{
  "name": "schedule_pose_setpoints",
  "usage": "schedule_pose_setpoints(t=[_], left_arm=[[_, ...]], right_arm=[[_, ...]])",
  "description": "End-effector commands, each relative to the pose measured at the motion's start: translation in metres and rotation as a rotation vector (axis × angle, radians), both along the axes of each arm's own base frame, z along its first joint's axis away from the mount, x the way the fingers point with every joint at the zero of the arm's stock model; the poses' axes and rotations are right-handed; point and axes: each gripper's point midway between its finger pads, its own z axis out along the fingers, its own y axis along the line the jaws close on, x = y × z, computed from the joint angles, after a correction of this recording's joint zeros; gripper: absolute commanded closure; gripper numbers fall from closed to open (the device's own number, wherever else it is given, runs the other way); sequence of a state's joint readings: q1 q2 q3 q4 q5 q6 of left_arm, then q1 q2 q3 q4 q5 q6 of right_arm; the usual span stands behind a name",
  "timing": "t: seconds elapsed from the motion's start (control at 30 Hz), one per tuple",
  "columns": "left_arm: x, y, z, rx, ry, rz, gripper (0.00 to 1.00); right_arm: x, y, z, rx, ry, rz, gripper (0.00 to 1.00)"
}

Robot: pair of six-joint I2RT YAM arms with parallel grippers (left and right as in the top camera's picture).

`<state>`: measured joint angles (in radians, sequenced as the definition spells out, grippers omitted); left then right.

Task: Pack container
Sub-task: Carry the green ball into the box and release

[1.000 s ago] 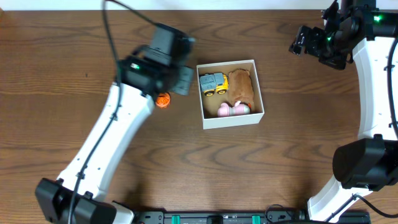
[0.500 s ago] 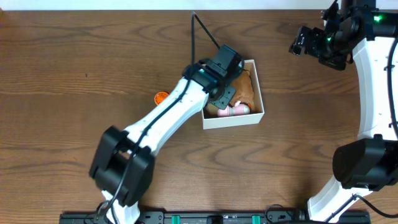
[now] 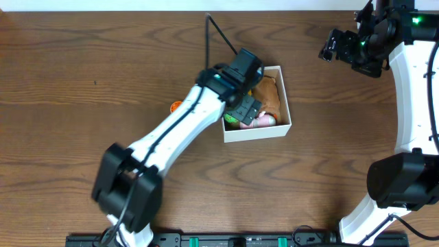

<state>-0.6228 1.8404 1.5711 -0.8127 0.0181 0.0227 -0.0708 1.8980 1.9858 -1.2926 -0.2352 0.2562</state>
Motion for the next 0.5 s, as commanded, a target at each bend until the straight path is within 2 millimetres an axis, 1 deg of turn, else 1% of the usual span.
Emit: schedule_pose_setpoints(t=[0.0,0.07,0.17,0.27,0.3,0.4,0.47], left_arm=[[0.005,0.026,0.041,-0.009,-0.087,0.061,0.04],[0.006,0.05,0.049,0.037,-0.102,0.117,0.04],[0.008,0.094,0.047,0.111,-0.077,0.247,0.04],[0.016,0.137,0.032,0.123,-0.012,0.407,0.04],[0.02,0.151,0.024,0.108,0.018,0.47,0.04],[0.026,0.167,-0.001,0.016,0.133,0.528,0.04],[0.03,0.171,-0.019,-0.04,0.206,0.549,0.04]], right_arm=[[-0.001,0.002,-0.005,-0.003,0.014,0.008,0.01],[0.0,0.002,-0.005,-0.003,0.013,0.008,0.01],[-0.001,0.002,-0.005,-0.003,0.014,0.008,0.01],[0.0,0.002,-0.005,-0.003,0.013,0.008,0.01],[0.0,0.002,-0.005,-0.003,0.013,0.007,0.01],[0.0,0.002,-0.005,-0.003,0.012,0.007,0.01],[0.0,0.002,-0.005,-0.003,0.012,0.008,0.01]])
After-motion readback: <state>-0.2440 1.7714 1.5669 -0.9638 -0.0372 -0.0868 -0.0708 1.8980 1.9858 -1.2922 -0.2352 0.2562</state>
